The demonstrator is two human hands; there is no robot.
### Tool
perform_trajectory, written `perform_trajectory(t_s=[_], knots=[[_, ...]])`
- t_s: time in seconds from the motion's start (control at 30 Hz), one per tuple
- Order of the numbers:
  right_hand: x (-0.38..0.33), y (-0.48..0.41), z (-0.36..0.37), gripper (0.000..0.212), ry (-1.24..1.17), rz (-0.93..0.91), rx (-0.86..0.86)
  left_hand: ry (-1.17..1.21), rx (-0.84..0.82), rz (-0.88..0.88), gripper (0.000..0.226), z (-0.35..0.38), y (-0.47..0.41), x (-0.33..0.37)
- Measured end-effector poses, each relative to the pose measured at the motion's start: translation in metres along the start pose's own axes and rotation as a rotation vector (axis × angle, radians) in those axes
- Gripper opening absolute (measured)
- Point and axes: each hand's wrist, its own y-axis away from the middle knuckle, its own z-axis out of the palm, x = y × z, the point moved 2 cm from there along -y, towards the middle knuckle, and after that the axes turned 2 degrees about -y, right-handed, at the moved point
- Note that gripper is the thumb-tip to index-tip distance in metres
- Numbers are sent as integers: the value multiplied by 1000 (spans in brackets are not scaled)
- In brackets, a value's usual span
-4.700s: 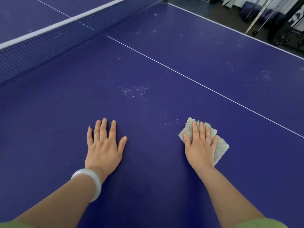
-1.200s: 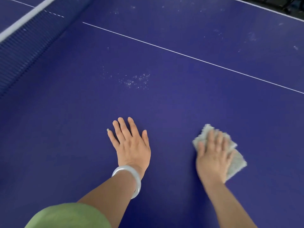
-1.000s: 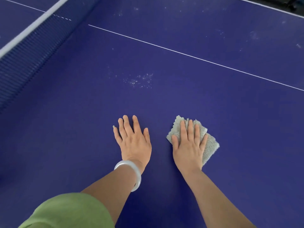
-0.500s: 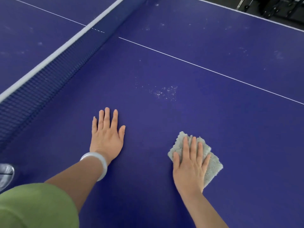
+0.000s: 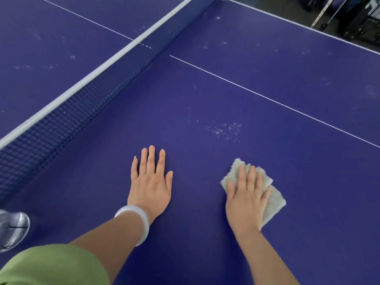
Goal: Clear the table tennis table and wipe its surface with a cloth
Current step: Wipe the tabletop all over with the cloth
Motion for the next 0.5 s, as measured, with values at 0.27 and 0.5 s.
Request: perform_trajectory(t_s=[0.27, 0.5], knots=[[13, -45, -3, 57, 85, -426, -65, 9, -8, -10, 67, -1, -1, -1], [15, -83, -7, 65, 8, 4, -32, 5, -19, -22, 67, -4, -1, 1]])
